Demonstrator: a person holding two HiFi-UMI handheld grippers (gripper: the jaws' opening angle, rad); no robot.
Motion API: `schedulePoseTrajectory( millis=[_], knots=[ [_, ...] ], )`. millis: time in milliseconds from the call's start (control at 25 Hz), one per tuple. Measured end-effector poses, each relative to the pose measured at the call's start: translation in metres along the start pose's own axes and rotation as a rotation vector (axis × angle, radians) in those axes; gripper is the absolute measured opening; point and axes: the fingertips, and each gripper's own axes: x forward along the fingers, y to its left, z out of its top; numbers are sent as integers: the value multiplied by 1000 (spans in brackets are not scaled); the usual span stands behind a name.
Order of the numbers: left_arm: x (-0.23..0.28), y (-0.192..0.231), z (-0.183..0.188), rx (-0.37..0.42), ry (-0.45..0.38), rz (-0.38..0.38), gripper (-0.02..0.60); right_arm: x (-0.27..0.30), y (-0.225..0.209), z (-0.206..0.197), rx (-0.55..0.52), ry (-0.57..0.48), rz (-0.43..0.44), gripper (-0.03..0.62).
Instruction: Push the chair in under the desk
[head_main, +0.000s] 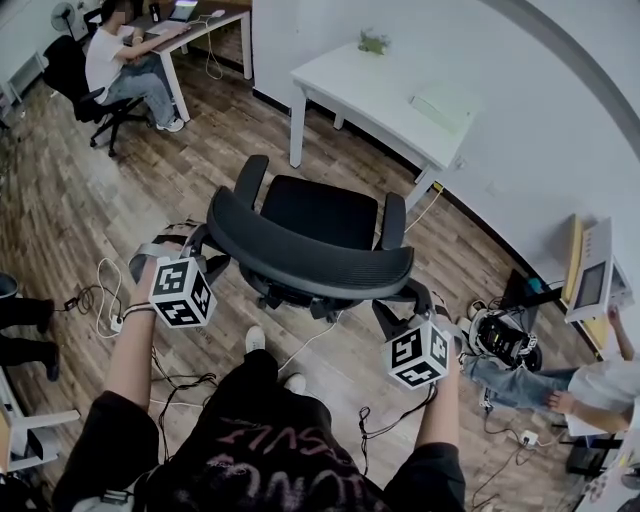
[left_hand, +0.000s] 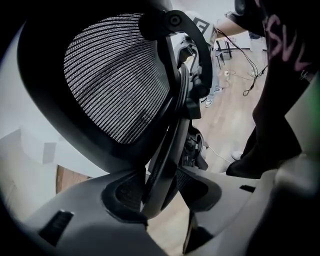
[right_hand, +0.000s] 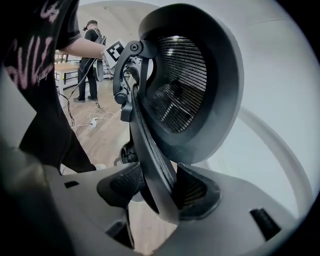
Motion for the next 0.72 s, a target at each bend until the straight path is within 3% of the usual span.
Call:
schedulePoseTrajectory(
  millis=[720],
  knots=[
    [32, 43, -11, 31, -31, 28, 210, 32, -25, 12, 29, 26, -10, 233]
  ],
)
